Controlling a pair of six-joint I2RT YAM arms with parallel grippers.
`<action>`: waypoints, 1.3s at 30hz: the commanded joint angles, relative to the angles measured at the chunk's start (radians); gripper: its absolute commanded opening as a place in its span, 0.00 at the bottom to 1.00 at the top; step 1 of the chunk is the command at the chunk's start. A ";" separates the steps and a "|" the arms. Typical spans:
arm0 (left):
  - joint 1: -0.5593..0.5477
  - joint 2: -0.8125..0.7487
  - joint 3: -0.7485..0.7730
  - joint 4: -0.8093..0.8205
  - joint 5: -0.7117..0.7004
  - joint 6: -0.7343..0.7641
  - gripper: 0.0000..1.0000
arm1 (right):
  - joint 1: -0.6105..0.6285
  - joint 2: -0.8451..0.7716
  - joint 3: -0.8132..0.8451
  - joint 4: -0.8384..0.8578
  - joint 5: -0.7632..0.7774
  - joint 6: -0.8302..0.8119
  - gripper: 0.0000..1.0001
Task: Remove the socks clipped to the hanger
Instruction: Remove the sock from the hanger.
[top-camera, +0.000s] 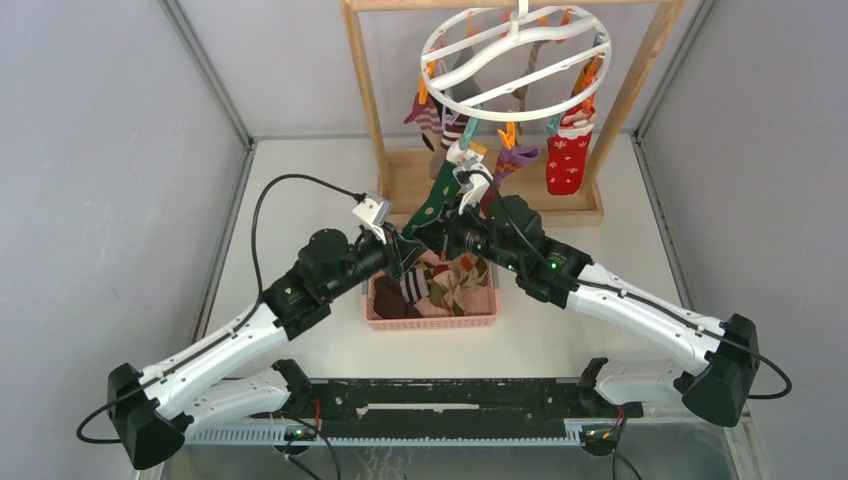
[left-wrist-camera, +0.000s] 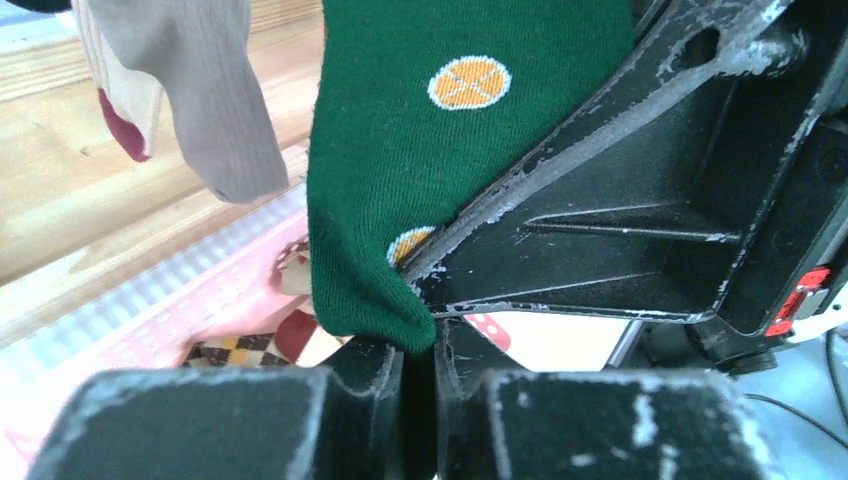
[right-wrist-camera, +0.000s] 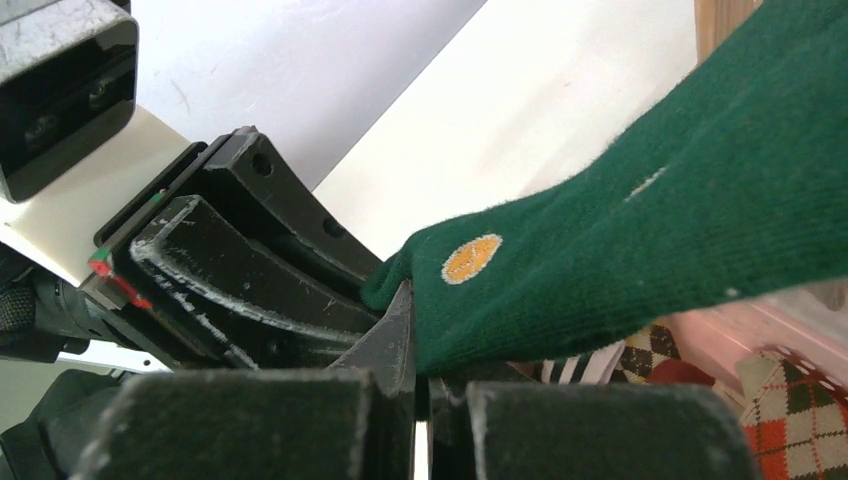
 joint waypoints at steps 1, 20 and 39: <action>0.003 -0.015 0.000 0.066 -0.021 0.012 0.05 | 0.015 -0.003 0.039 -0.002 -0.028 0.020 0.00; 0.085 0.056 0.096 -0.036 0.036 0.021 0.06 | -0.085 -0.173 0.053 -0.135 0.054 -0.049 0.50; 0.249 0.131 0.251 -0.094 0.205 -0.074 0.07 | -0.218 -0.157 0.063 0.220 0.116 -0.052 0.52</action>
